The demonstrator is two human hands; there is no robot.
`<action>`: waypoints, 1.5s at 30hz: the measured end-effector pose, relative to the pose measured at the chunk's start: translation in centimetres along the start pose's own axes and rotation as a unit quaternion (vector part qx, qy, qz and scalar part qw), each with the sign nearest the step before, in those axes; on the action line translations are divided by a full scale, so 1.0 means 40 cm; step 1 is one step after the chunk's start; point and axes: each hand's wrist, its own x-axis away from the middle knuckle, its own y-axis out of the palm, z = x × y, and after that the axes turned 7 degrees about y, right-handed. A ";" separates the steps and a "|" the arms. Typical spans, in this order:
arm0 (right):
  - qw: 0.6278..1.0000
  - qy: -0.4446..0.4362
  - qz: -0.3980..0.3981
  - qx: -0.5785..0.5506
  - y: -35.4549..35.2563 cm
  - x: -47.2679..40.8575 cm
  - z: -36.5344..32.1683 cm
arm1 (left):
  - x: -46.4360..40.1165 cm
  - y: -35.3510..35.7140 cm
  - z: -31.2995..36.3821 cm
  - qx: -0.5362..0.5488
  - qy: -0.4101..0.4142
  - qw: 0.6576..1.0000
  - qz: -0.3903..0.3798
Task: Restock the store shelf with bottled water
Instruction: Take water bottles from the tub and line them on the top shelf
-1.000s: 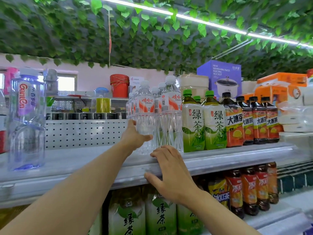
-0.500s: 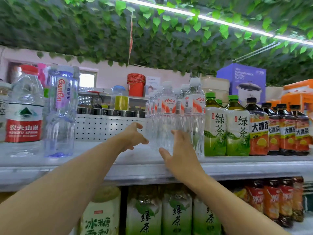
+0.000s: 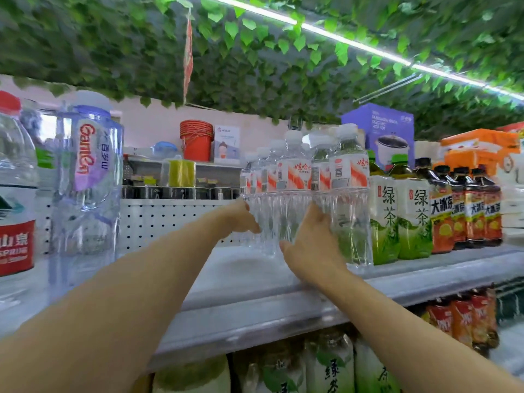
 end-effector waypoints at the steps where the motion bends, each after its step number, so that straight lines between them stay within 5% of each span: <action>1: 1.000 0.008 0.001 0.004 0.005 -0.005 -0.003 | -0.013 -0.003 -0.001 -0.008 0.002 1.000 -0.005; 12: 0.997 -0.002 0.020 0.077 0.019 -0.042 0.004 | -0.118 -0.010 -0.034 -0.097 -0.036 0.994 -0.031; 24: 0.999 -0.018 0.012 0.050 0.019 -0.041 0.012 | -0.168 0.058 -0.049 0.008 -0.070 0.996 -0.054; 39: 0.998 -0.014 0.012 0.055 0.021 -0.041 0.012 | -0.150 0.031 -0.053 -0.008 -0.073 0.997 -0.020; 45: 0.998 -0.008 0.014 0.060 0.019 -0.038 0.006 | -0.075 0.005 0.004 0.017 -0.070 0.988 -0.136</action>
